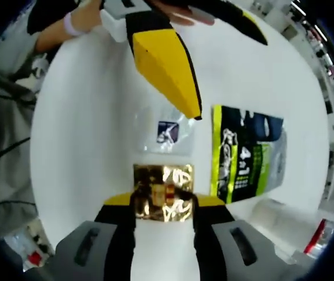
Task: Arrange the skincare products in the storage area until every visible bottle or jar stands upright without overlapping.
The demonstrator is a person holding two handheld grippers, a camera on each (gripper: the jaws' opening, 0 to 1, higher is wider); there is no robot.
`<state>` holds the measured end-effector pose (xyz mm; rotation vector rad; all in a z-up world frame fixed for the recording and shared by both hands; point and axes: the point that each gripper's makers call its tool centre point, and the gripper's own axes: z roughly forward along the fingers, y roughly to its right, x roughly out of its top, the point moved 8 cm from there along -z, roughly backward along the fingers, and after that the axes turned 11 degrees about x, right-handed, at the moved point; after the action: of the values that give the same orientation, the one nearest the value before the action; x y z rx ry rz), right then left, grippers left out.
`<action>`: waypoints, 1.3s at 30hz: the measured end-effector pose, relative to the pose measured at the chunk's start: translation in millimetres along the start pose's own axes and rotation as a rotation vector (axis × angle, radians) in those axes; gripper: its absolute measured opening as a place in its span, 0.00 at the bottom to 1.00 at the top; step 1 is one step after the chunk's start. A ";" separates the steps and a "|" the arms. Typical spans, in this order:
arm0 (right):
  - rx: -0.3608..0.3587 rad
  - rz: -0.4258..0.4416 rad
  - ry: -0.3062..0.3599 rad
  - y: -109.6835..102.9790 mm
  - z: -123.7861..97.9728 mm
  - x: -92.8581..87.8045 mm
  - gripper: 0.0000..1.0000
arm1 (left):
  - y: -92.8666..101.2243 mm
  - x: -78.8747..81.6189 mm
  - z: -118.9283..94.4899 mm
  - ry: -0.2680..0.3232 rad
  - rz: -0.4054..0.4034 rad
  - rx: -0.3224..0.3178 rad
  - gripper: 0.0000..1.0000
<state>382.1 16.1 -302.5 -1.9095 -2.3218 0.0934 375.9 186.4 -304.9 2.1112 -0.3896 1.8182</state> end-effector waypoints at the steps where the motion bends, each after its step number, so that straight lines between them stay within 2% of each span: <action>1: 0.004 0.002 0.006 0.5 0.0 0.4 0.37 | -0.4 -0.2 0.3 -0.001 0.003 0.003 0.95; 4: 0.004 0.015 0.004 3.3 -0.4 1.2 0.41 | -0.7 -1.0 0.9 -0.005 -0.002 0.003 0.95; 7: -0.006 -0.051 0.011 3.4 -1.1 2.3 0.42 | -1.4 -1.4 1.2 -0.009 -0.003 0.005 0.95; 9: -0.010 -0.019 0.013 3.0 -1.3 2.3 0.43 | -2.6 -1.1 1.6 -0.009 -0.003 0.008 0.95; 12: 0.016 0.000 0.051 0.4 0.8 3.9 0.53 | -3.8 -0.5 1.4 -0.008 -0.007 0.010 0.95; 14: 0.037 0.012 0.049 -1.9 1.7 3.1 0.57 | -4.1 -0.6 1.2 -0.008 -0.010 0.010 0.95; 17: 0.027 0.007 0.070 -2.9 -0.3 3.4 0.59 | -3.5 -0.9 0.7 -0.008 -0.005 0.010 0.95; 20: 0.012 0.003 0.118 -2.5 -4.5 6.1 0.65 | -2.4 -1.0 0.3 -0.006 -0.005 0.005 0.96; 25: -0.072 -0.054 0.286 -0.7 -20.5 16.5 0.80 | -3.1 -1.6 1.0 -0.012 -0.011 0.002 0.98; 32: -0.172 -0.103 0.421 -4.3 -39.6 18.6 0.98 | -6.9 -2.8 0.7 -0.015 -0.017 0.024 0.99; 39: -0.267 -0.125 0.439 -2.5 -56.3 10.6 1.00 | -7.6 -3.8 -1.1 -0.008 -0.020 0.040 0.99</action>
<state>385.7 23.8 -245.8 -1.6647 -2.2190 -0.6131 377.5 193.7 -309.0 2.1420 -0.3356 1.8216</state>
